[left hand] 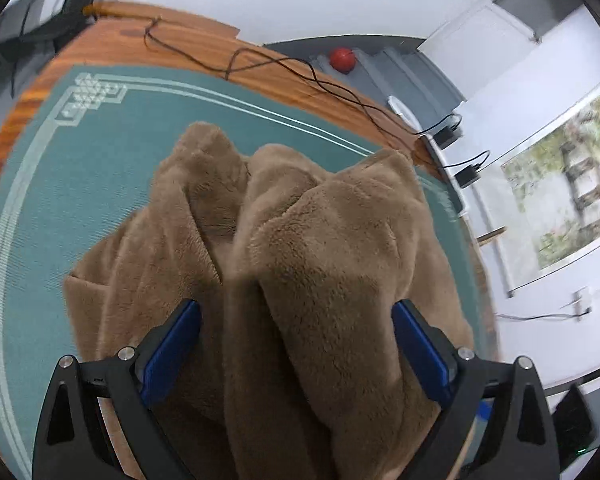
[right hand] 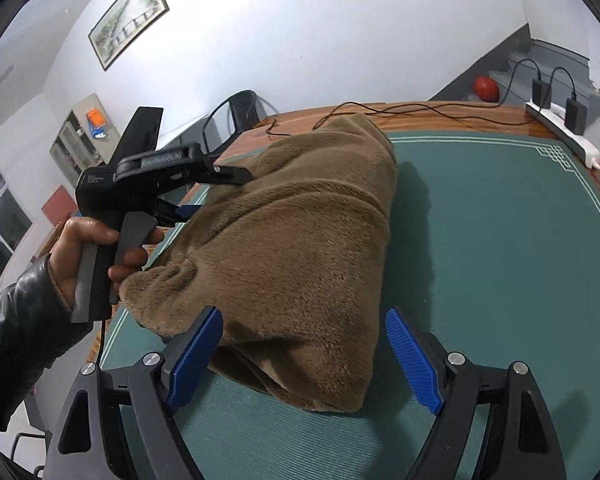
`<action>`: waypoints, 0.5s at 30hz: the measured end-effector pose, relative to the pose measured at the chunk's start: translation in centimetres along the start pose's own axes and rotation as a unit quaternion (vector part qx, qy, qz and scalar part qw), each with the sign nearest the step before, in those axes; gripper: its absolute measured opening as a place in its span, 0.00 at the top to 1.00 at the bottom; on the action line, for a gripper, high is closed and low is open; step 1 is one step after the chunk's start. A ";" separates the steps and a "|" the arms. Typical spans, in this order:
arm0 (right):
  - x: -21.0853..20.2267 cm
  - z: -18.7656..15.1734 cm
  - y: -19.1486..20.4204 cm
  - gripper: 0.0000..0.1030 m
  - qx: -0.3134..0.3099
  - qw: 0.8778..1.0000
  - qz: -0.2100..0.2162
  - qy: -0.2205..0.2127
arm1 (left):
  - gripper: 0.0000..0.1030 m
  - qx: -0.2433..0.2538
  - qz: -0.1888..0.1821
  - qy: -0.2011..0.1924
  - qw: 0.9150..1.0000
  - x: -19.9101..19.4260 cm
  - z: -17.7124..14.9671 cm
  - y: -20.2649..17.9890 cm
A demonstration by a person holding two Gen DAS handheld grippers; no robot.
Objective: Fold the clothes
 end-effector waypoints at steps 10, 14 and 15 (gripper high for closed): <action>-0.1 -0.2 -1.1 0.17 0.015 1.000 -0.011 0.001 | 0.41 0.041 0.020 -0.023 0.999 -2.5 -0.2 -2.0; 0.1 -0.3 -1.3 0.17 0.020 1.000 -0.013 0.004 | 0.35 0.069 0.003 -0.028 0.997 -2.5 0.0 -3.5; 0.2 -0.3 -1.3 0.17 0.021 1.000 -0.014 0.004 | 0.34 0.078 0.005 -0.019 0.997 -2.0 -0.1 -3.9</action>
Point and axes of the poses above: each gripper's, at about its wrist camera, not at the fingertips, and x roughly the way its jaws point, y to its left, z to its top, the point moved 4 cm from there along x, roughly the way its jaws point, and after that the axes turned 4 degrees about -y, right-handed, at the moved point
